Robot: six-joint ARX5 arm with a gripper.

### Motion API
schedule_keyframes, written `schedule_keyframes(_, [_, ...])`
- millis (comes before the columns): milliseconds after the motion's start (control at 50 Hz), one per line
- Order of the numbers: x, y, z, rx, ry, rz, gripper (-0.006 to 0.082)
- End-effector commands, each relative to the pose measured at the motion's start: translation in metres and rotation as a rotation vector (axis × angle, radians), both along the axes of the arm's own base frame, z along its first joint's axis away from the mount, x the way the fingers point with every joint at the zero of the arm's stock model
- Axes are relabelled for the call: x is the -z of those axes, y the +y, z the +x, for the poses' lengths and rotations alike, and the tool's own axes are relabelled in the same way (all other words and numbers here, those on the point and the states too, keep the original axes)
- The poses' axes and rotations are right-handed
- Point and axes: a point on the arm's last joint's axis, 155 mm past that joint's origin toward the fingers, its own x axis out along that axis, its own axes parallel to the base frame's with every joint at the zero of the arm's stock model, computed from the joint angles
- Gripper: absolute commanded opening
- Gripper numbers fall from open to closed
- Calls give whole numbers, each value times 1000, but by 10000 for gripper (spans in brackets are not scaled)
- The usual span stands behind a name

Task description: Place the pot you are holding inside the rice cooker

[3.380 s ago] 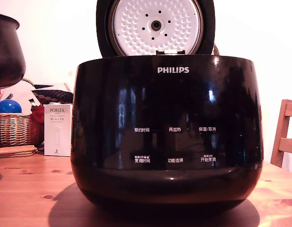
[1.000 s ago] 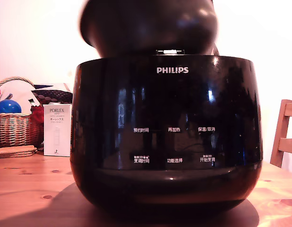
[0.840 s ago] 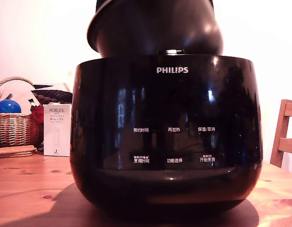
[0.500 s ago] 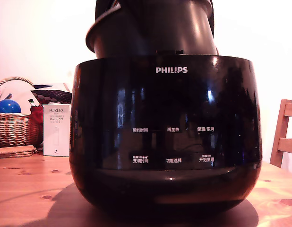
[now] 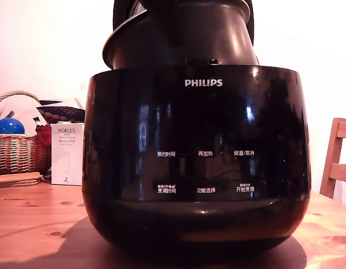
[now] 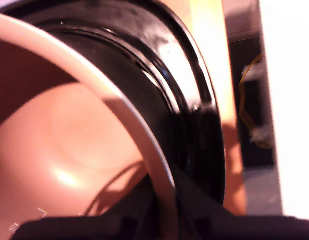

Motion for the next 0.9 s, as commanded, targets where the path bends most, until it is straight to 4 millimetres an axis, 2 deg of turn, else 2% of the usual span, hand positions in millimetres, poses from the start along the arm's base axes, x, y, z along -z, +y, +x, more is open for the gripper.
schedule_keyframes(0, [-3, -5, -22, 15, 71, -15, 10])
schedule_keyframes(120, [-3, -5, -26, 18, 92, -21, 13])
schedule_keyframes(260, [-4, -7, -30, 0, 119, -31, 78])
schedule_keyframes(540, [-5, -9, -35, -13, 155, -46, 79])
schedule_keyframes(620, [-5, -10, -35, -10, 155, -49, 59])
schedule_keyframes(720, [-2, -13, -34, -10, 156, -48, -27])
schedule_keyframes(880, [6, -15, -32, -6, 162, -29, -24])
